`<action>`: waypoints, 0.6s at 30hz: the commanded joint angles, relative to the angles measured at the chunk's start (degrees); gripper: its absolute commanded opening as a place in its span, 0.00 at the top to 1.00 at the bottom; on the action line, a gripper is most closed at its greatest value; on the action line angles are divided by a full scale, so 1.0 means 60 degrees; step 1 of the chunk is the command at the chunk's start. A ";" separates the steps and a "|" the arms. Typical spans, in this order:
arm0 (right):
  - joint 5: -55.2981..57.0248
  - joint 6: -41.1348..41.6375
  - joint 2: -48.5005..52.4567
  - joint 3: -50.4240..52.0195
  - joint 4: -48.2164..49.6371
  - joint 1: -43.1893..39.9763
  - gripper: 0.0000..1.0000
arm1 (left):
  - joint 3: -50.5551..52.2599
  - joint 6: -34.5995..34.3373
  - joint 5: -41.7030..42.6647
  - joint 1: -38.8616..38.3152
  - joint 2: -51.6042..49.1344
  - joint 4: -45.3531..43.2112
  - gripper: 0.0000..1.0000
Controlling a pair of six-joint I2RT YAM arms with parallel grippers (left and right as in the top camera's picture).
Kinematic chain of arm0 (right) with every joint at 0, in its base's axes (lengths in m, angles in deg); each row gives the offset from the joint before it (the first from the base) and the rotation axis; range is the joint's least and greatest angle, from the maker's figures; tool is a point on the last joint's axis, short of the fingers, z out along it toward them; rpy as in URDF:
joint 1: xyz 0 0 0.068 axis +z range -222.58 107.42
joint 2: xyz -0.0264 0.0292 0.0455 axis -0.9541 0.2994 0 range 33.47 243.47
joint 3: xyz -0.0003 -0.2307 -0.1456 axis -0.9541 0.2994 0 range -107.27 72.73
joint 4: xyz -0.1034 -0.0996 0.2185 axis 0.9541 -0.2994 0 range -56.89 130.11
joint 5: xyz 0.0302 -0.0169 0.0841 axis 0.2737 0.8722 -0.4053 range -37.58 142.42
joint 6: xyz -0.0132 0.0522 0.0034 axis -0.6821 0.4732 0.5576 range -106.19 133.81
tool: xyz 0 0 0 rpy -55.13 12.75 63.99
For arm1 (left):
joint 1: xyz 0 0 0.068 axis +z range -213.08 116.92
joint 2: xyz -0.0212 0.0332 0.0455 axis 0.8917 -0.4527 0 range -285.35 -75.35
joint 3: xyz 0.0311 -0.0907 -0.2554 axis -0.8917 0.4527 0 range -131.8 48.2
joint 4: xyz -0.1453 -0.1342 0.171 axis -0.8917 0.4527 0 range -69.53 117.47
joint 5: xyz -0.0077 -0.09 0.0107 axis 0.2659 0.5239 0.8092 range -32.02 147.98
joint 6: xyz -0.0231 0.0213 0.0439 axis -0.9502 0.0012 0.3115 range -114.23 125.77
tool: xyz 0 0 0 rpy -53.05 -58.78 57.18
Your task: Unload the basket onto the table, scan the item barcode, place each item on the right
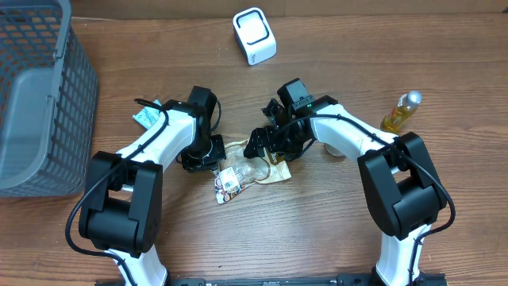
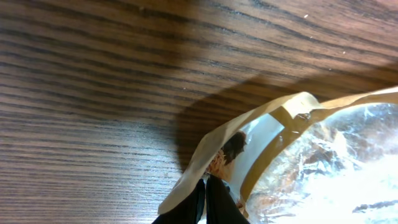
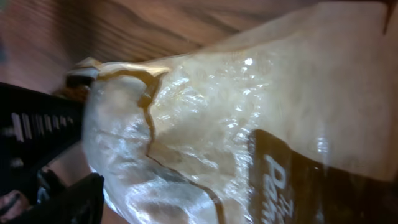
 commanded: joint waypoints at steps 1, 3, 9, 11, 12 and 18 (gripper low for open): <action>-0.1169 0.0164 0.0295 0.0648 0.0605 0.0098 0.17 | -0.0051 0.0215 0.0109 -0.0073 -0.0135 -0.0044 0.95; -0.1774 0.0353 0.0317 0.0790 0.1096 0.0098 0.22 | -0.0051 0.0215 0.0109 -0.0073 -0.0135 -0.0044 0.95; -0.3220 0.0586 0.0324 0.0820 0.1880 0.0098 0.43 | -0.0051 0.0215 0.0102 -0.0073 -0.0135 -0.0047 0.95; -0.3934 0.0463 0.0324 0.0820 0.2149 0.0098 0.45 | -0.0051 0.0215 0.0036 -0.0073 -0.0135 -0.0044 0.95; -0.4207 0.0455 0.0324 0.0820 0.2288 0.0098 0.47 | -0.0051 0.0215 -0.0018 -0.0073 -0.0135 -0.0044 0.95; -0.4116 0.0459 0.0324 0.0820 0.2586 0.0087 0.60 | -0.0051 0.0215 -0.0135 -0.0073 -0.0135 -0.0047 0.95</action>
